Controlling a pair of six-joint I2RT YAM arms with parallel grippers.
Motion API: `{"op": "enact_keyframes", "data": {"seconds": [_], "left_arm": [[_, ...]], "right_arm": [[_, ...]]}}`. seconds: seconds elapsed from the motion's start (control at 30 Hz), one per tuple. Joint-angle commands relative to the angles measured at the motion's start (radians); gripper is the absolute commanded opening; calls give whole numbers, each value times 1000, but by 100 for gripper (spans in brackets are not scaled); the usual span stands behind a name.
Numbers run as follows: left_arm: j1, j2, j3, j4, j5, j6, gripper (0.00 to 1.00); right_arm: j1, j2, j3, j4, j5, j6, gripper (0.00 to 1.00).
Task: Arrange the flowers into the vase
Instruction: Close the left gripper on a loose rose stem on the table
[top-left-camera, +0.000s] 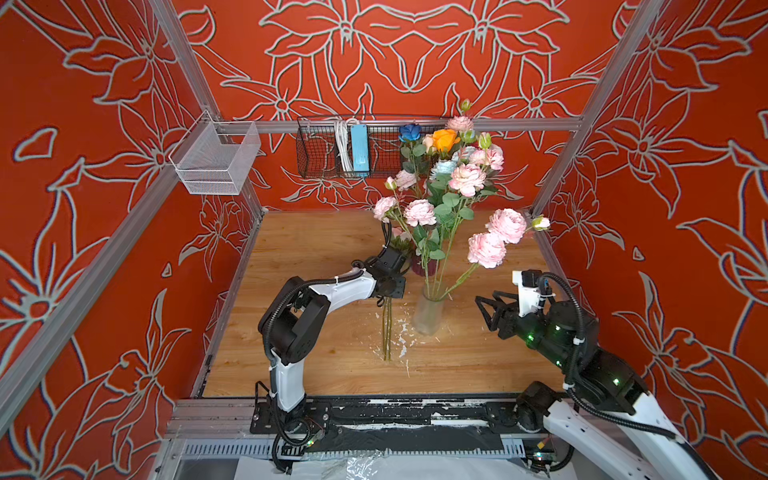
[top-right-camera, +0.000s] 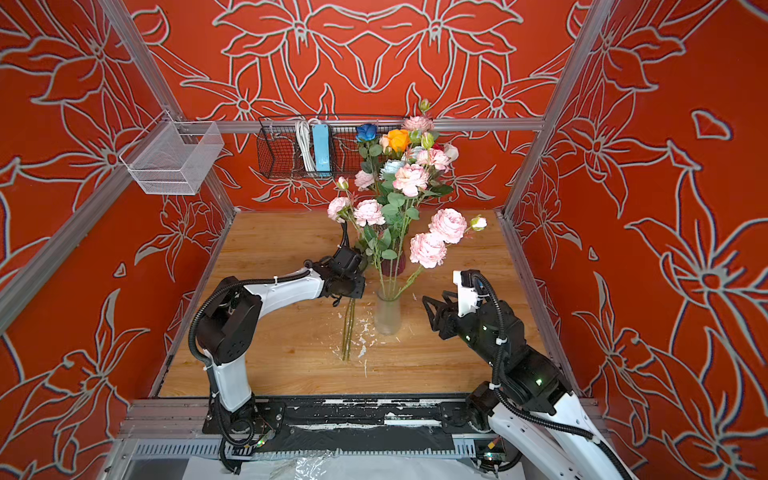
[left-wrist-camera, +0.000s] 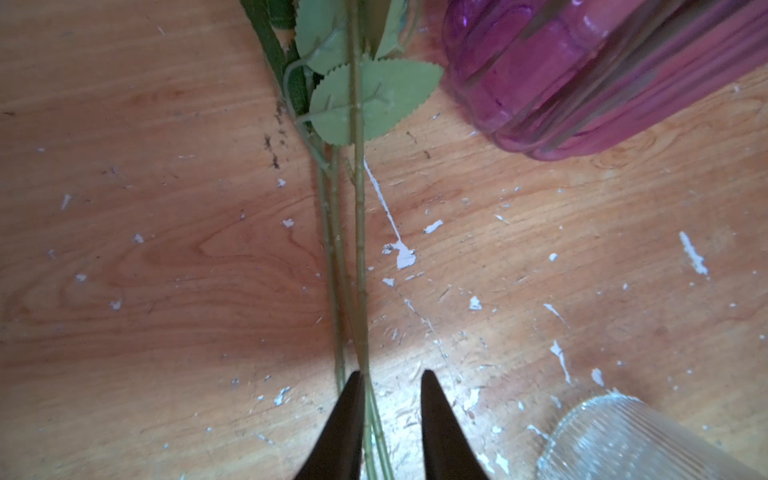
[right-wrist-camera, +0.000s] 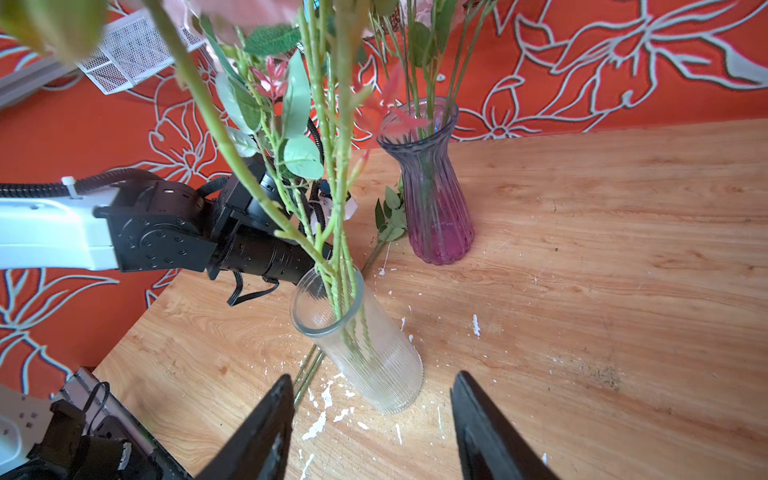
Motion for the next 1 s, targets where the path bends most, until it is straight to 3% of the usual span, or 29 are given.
{"op": "enact_keyframes", "data": {"seconds": [0.0, 0.23, 0.47, 0.97], "left_arm": [[3, 45, -15, 44, -1, 5, 26], [3, 68, -24, 64, -16, 9, 18], [4, 4, -89, 74, -10, -29, 0], [4, -361, -347, 131, -58, -150, 0]], "right_arm": [[-3, 2, -18, -6, 22, 18, 61], [-3, -9, -30, -3, 36, 24, 61], [-3, -15, -26, -4, 39, 21, 61], [-3, -24, -41, 16, 45, 22, 61]]}}
